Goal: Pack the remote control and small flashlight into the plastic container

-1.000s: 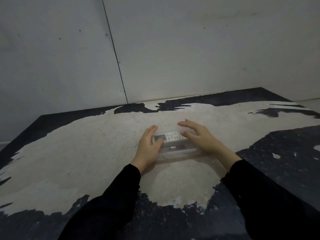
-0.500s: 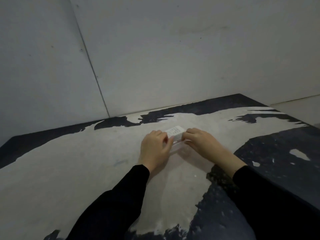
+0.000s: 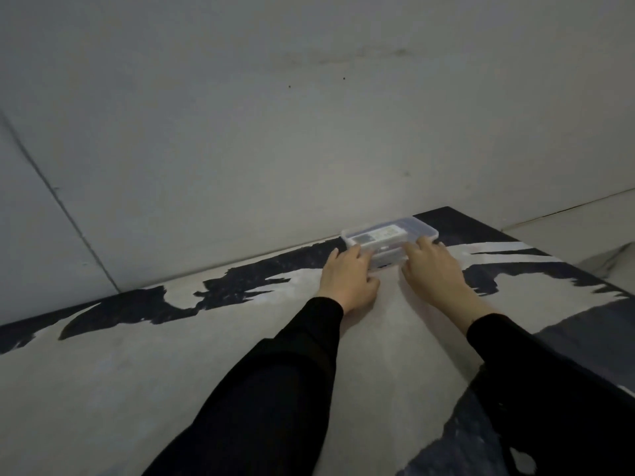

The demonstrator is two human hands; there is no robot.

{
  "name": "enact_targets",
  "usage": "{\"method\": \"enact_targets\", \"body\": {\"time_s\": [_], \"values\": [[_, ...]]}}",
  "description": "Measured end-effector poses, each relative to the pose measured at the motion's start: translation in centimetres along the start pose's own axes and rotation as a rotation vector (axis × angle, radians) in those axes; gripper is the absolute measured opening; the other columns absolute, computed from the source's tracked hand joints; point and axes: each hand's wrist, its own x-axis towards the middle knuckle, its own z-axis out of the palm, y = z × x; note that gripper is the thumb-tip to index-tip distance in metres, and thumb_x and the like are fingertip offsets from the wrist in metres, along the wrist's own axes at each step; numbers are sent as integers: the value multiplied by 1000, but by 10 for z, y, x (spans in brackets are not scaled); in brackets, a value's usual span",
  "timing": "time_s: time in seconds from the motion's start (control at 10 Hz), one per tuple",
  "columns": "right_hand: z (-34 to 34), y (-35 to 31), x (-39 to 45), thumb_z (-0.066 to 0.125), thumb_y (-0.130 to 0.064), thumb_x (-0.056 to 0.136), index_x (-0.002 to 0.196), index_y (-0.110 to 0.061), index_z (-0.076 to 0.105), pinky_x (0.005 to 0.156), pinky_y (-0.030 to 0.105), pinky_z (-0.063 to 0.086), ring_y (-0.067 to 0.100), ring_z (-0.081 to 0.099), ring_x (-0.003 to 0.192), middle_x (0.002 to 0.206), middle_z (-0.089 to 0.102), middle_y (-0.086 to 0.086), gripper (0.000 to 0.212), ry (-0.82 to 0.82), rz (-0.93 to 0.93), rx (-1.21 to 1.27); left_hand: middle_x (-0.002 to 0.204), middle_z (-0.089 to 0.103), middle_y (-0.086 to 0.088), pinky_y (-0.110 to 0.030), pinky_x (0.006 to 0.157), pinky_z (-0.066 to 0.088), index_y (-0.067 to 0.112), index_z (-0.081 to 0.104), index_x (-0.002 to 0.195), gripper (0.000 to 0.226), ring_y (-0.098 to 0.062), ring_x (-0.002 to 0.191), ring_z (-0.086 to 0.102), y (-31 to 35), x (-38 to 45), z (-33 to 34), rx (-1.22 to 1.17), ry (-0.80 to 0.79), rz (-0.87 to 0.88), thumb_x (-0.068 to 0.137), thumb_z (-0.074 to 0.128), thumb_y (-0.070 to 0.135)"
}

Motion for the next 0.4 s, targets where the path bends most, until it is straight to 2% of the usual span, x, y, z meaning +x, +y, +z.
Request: {"method": "enact_targets", "body": {"time_s": [0.1,0.2,0.3,0.4], "values": [[7,11,17,40,-21,89,133,-8,41,108,49,31,38,49,118,131,51,19,46,-83,48,-50,154,27,-11,-48,120,9,17,22,145,63,-27,140,29,1,25,12,-15,-73,-21,86,41,29],[11,18,27,36,-29,90,143,-14,27,114,54,21,37,37,132,146,37,16,55,-178,87,-62,161,3,-10,-51,120,2,19,4,148,70,-26,146,12,-1,40,18,-3,-161,-52,89,38,33],[8,21,30,31,-34,92,146,-20,16,116,59,9,33,22,142,156,21,10,59,-269,108,-46,161,-5,-8,-51,120,-1,18,-4,148,71,-28,148,0,2,39,10,0,-234,-50,92,37,34],[5,19,27,36,-34,92,146,-19,14,115,60,7,32,19,143,156,22,10,61,-198,72,-27,161,2,-9,-49,120,2,16,-2,149,70,-27,148,2,0,27,-1,12,-167,-8,93,38,32]]}}
